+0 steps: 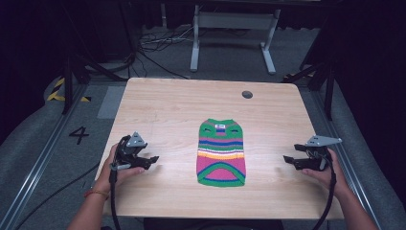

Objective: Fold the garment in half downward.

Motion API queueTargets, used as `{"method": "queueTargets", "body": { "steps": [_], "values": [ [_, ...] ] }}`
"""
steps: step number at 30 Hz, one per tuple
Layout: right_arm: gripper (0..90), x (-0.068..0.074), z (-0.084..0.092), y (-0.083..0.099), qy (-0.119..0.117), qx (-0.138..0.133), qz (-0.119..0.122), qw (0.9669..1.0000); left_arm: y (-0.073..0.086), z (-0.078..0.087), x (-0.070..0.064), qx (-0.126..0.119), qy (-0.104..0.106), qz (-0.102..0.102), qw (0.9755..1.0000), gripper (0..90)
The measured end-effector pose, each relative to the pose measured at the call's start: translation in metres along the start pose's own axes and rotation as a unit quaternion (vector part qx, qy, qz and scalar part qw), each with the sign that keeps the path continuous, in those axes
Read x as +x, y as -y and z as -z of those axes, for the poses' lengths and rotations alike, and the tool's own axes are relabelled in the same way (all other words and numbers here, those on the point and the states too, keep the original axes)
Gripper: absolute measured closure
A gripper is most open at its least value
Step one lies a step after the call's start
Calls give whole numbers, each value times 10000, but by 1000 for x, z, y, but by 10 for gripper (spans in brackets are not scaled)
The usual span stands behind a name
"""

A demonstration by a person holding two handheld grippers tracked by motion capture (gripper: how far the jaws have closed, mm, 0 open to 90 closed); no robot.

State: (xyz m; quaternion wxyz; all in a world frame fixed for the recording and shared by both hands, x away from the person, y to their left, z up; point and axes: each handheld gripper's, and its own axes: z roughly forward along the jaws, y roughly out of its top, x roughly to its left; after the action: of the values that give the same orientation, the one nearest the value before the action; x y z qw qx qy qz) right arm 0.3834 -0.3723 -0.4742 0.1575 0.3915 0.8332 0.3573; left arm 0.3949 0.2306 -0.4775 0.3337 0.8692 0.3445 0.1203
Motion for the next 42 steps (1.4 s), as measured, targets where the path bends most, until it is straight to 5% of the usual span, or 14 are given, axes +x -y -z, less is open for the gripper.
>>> {"method": "queueTargets", "body": {
  "steps": [8,19,25,26,30,36,42],
  "values": [
    [336,3,-17,-50,-114,-185,297,9993,-30,-16,8,-168,14,-46,9998,298],
    [389,13,-68,-109,-272,-71,539,9982,-81,-57,11,-89,-41,-67,9999,319],
    [424,17,-93,-124,-330,34,579,9978,-106,-84,8,-150,66,-185,9997,343],
    [437,17,-98,-127,-362,30,565,9977,-108,-88,9,-98,202,-119,9997,372],
    [462,20,-110,-134,-364,37,564,9977,-116,-100,8,-107,134,11,9999,442],
    [497,22,-131,-148,-383,69,542,9978,-132,-111,8,-203,104,123,9997,455],
    [518,26,-151,-154,-374,147,470,9981,-144,-122,6,-316,302,231,9988,464]
  ]
}}
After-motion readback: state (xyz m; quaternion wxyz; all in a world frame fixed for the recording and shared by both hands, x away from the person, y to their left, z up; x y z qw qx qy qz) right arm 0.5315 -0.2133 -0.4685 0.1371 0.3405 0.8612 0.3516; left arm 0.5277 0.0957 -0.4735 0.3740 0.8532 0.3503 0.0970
